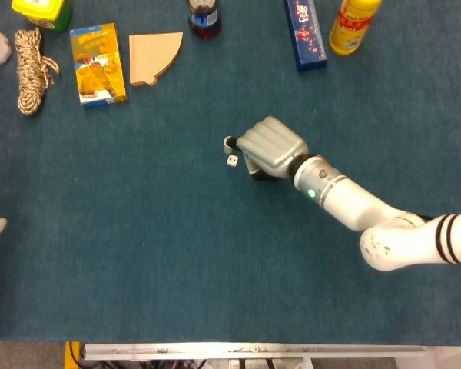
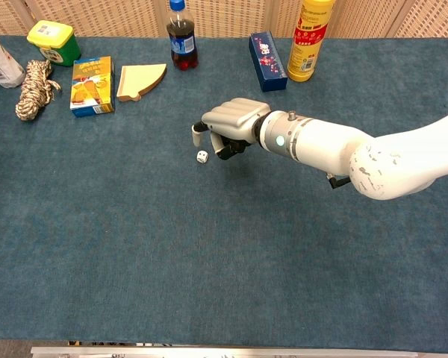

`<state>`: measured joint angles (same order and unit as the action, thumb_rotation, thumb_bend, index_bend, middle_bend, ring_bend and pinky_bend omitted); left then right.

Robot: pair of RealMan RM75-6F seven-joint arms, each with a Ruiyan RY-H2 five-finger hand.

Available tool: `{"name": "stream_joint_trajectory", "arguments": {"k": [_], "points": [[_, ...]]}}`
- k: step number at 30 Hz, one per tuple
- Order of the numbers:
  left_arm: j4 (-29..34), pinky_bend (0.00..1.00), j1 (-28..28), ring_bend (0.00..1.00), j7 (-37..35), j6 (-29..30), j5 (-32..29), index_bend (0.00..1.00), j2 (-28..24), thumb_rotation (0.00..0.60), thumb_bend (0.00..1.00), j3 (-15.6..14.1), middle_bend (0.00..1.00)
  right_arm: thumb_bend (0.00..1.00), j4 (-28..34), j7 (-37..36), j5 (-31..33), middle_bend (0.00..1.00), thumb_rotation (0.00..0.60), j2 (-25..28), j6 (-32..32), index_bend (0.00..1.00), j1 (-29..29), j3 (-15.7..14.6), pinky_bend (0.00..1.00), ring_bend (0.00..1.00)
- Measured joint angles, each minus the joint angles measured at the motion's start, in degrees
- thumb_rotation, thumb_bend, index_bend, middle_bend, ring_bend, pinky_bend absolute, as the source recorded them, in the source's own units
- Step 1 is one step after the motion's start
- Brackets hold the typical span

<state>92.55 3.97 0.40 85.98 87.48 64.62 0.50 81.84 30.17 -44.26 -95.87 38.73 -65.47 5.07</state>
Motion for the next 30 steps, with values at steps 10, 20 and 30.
{"name": "stream_joint_trajectory", "arguments": {"k": [10, 20, 30], "points": [[-0.5, 0.0, -0.3, 0.05, -0.7, 0.4, 0.0, 0.06, 0.0, 0.6, 0.02, 0.1, 0.1, 1.0, -2.8, -0.2, 0.5, 1.0, 0.483, -2.6, -1.2, 0.3, -1.4, -1.0, 1.0, 1.0], [-1.1, 0.0, -0.4, 0.05, -1.2, 0.6, 0.2, 0.06, 0.2, 0.6, 0.02, 0.2, 0.1, 1.0, -2.2, 0.5, 1.5, 1.0, 0.482, -2.1, -0.6, 0.3, -1.7, -2.3, 1.0, 1.0], [-1.1, 0.0, -0.3, 0.05, -1.2, 0.5, 0.5, 0.06, 0.3, 0.6, 0.02, 0.2, 0.1, 1.0, 2.5, 2.3, 2.1, 1.0, 0.481, 1.3, 2.7, 0.3, -0.5, -4.8, 1.0, 1.0]]}}
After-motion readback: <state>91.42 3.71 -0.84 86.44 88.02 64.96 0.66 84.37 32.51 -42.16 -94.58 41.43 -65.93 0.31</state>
